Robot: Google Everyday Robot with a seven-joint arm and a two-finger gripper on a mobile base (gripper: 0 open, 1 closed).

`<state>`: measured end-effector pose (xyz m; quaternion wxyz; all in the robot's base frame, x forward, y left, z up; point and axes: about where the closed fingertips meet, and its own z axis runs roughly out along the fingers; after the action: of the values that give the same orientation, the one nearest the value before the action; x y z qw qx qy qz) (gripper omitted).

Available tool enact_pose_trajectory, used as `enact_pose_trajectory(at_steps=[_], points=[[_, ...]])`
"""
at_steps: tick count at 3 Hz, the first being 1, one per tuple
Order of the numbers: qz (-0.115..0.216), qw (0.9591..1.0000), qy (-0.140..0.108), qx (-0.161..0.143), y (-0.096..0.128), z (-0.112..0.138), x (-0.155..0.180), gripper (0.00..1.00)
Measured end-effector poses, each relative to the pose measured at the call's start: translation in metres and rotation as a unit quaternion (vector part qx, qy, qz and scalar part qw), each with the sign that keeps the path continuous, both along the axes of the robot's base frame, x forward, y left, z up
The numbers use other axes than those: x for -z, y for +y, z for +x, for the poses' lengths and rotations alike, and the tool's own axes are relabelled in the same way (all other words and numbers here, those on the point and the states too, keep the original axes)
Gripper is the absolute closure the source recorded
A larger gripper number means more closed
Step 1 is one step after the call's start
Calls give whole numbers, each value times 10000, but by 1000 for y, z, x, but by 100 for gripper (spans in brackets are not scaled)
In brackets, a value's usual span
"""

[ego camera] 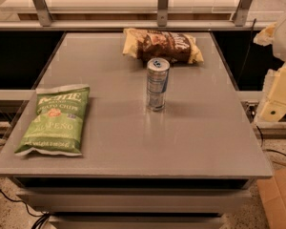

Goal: Knock redbull can over

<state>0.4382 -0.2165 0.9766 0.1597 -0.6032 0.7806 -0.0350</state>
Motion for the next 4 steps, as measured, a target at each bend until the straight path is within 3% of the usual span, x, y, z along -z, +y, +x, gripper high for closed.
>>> enact_pose_trajectory(at_steps=[1,2,3,4], points=[[0,10000,-1,0,0,0,0,0],[433,9989,21,-198,17,4,-1,0],[1306,9900,96,-528,49,18,-1,0],[2130,9740,273,-714,79,26,7,0]])
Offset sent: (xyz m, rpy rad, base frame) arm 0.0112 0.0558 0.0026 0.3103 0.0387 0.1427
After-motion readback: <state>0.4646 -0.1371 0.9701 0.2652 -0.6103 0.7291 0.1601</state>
